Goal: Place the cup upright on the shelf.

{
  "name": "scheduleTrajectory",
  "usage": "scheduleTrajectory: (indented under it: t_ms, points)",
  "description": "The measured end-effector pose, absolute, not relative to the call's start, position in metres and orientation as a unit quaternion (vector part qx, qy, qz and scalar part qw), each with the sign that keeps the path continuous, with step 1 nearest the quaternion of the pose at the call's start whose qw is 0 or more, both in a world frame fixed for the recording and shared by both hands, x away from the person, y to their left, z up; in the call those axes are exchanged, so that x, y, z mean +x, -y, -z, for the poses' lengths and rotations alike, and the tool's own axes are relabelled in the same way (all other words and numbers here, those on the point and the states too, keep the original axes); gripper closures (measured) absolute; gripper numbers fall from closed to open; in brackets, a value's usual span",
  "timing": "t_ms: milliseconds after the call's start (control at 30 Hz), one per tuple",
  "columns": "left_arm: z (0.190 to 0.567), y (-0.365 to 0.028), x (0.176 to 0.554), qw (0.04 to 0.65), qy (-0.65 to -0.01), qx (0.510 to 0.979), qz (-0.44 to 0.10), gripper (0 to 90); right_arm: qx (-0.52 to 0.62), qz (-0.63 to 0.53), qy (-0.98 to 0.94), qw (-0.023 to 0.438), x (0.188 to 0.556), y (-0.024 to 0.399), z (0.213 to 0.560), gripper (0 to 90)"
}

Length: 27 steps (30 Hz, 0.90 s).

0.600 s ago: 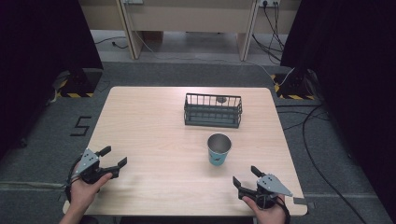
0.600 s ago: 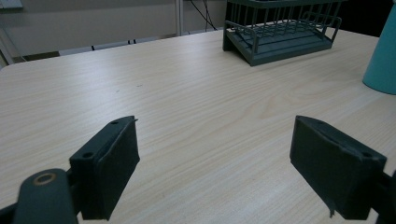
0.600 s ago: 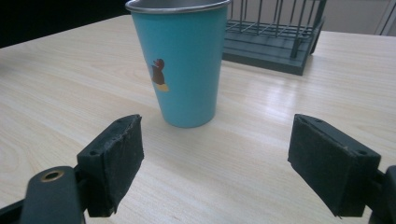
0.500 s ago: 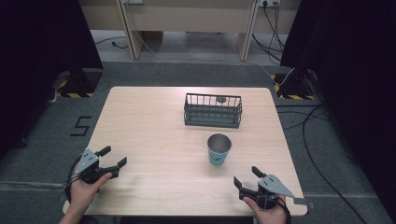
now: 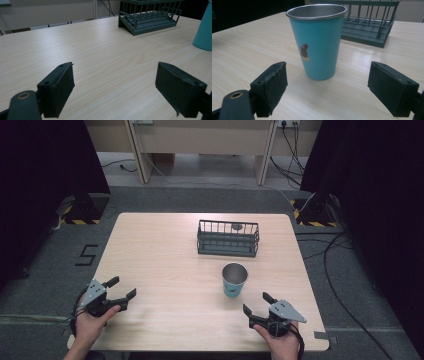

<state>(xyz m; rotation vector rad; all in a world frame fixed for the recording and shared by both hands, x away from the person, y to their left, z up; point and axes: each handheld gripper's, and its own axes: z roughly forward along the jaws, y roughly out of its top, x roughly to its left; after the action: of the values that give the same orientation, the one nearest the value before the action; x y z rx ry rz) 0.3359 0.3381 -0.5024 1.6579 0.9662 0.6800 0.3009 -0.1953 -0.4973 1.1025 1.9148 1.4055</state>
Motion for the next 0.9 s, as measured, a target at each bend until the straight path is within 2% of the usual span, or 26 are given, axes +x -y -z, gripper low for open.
scheduleTrajectory:
  t_ms: [900]
  points:
    - [0.502, -0.339, 0.336, 0.527, -0.402, 0.691, -0.287, 14.8, 0.399, -0.516, -0.717, 0.246, 0.349, 0.165, 0.494, 16.0]
